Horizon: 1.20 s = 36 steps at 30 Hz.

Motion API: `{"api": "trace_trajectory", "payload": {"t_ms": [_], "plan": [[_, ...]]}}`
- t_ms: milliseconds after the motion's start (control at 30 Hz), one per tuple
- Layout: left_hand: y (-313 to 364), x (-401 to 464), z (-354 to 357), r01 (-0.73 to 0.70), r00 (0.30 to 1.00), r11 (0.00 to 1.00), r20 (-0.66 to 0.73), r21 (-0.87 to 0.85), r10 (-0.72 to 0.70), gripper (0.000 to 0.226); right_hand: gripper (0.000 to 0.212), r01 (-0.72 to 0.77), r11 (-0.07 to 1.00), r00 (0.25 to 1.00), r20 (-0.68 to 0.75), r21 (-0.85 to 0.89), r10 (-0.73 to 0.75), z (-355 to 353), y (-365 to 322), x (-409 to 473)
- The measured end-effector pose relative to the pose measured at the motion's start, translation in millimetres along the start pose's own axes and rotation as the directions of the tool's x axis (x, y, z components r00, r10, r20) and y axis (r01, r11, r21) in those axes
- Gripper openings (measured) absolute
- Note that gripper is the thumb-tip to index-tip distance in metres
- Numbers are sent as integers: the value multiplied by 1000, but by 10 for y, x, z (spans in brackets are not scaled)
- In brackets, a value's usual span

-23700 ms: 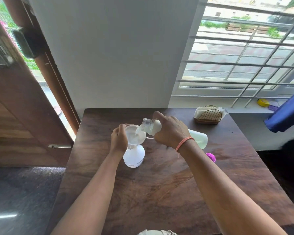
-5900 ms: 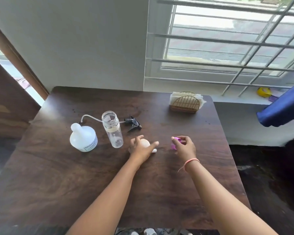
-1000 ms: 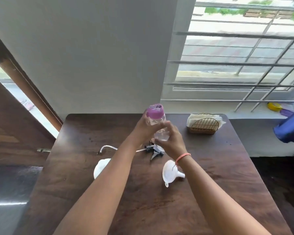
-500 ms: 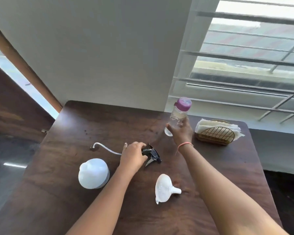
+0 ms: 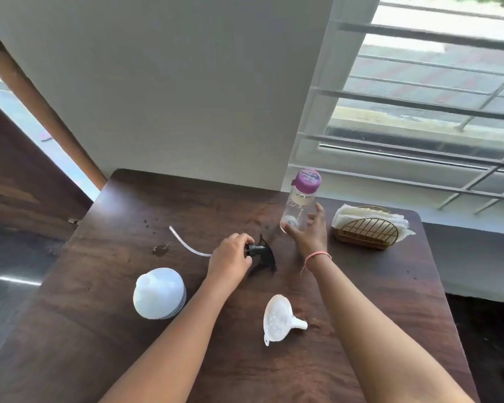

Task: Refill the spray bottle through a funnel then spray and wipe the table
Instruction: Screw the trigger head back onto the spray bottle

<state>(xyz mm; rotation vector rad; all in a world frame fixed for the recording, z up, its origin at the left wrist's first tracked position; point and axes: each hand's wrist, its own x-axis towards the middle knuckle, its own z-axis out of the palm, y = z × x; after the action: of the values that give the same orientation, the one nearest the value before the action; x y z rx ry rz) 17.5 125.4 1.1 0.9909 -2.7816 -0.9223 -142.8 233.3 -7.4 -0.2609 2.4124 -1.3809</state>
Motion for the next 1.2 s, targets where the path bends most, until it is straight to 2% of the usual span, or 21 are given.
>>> {"api": "trace_trajectory", "payload": {"t_ms": [33,67,167,233,333,400,533,667,767,900,1033,1200], "plan": [[17,0,-44,-23,1000,999,-11,-28,23,35,93,-9,1000,999,-38,-10,9,-40,-14,-46],[42,6,-97,-50,999,997,-24,-54,49,35,85,-8,1000,996,-92,-8,7,-78,-23,-92],[135,14,-276,-123,991,985,-66,-118,116,36,36,39,999,956,-292,35,-27,-183,-140,-340],[183,10,-407,-176,982,973,-91,-149,164,36,21,79,995,953,-296,56,-59,-210,-286,-546],[219,-34,-595,-242,968,948,-119,-209,220,35,19,80,985,994,-88,154,-67,-141,-448,-791],[216,-87,-736,-282,958,917,-139,-281,252,34,20,67,970,995,51,232,-81,-94,-569,-913],[178,-211,-1063,-352,936,829,-160,-436,313,35,19,131,954,968,173,268,-182,-74,-900,-1152],[68,-289,-1363,-331,943,783,-145,-528,301,38,19,234,926,957,98,296,-273,-94,-1191,-1306],[-142,-357,-1545,-319,948,804,-156,-501,279,29,16,262,912,957,34,316,-287,-124,-1341,-1365],[-569,-506,-1734,-262,965,863,-149,-432,218,6,16,222,875,975,-73,430,-212,-58,-1494,-1496],[-909,-587,-1890,-235,967,862,-193,-449,164,8,4,193,833,981,-128,518,-148,27,-1627,-1620],[-1063,-651,-2039,-188,979,750,-179,-635,94,14,5,220,810,975,-143,543,-169,80,-1721,-1772]]}}
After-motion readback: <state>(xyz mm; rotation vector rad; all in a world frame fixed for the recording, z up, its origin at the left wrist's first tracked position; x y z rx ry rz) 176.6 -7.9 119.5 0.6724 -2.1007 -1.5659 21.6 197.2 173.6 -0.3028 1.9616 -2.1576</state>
